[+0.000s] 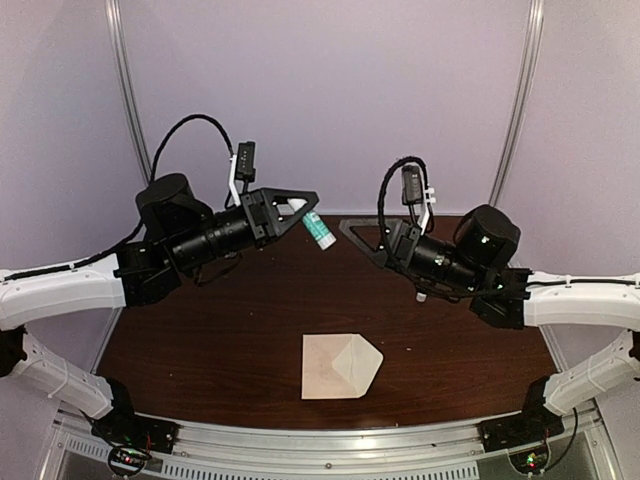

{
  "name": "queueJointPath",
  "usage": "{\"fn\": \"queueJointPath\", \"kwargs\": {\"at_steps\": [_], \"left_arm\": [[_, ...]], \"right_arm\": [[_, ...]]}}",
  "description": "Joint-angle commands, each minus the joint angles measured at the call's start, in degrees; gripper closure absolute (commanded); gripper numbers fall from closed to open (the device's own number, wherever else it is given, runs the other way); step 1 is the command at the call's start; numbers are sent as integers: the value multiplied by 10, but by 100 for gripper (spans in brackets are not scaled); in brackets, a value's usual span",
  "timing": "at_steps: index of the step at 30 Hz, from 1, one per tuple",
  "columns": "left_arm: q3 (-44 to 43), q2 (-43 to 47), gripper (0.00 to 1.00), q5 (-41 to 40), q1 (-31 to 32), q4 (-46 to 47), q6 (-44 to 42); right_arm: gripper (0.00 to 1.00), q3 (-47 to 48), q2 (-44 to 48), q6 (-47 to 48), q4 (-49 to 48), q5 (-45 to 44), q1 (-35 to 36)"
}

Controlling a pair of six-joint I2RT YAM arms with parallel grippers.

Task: Place the letter into the envelope and seal it
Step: Pass from the left arm to the right

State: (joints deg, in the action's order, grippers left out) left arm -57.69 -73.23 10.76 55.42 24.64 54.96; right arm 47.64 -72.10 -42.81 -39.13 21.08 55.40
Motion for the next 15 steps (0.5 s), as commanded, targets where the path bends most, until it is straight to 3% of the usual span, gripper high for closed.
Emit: {"fn": "queueJointPath", "kwargs": {"at_steps": [1,9,12,15], "left_arm": [[-24,16,92,24,-7,-25,-22],[-32,15,92,51,-7,-47,-29],[-30,15,92,53,-7,-49,-29],[-29,15,92,53,-7,-48,-28]], "right_arm": [[38,21,-5,1,50,112,-13],[43,55,-47,-24,33,209,-13],[51,56,-53,-25,33,210,-13],[66,52,-54,-30,26,209,-13]]}}
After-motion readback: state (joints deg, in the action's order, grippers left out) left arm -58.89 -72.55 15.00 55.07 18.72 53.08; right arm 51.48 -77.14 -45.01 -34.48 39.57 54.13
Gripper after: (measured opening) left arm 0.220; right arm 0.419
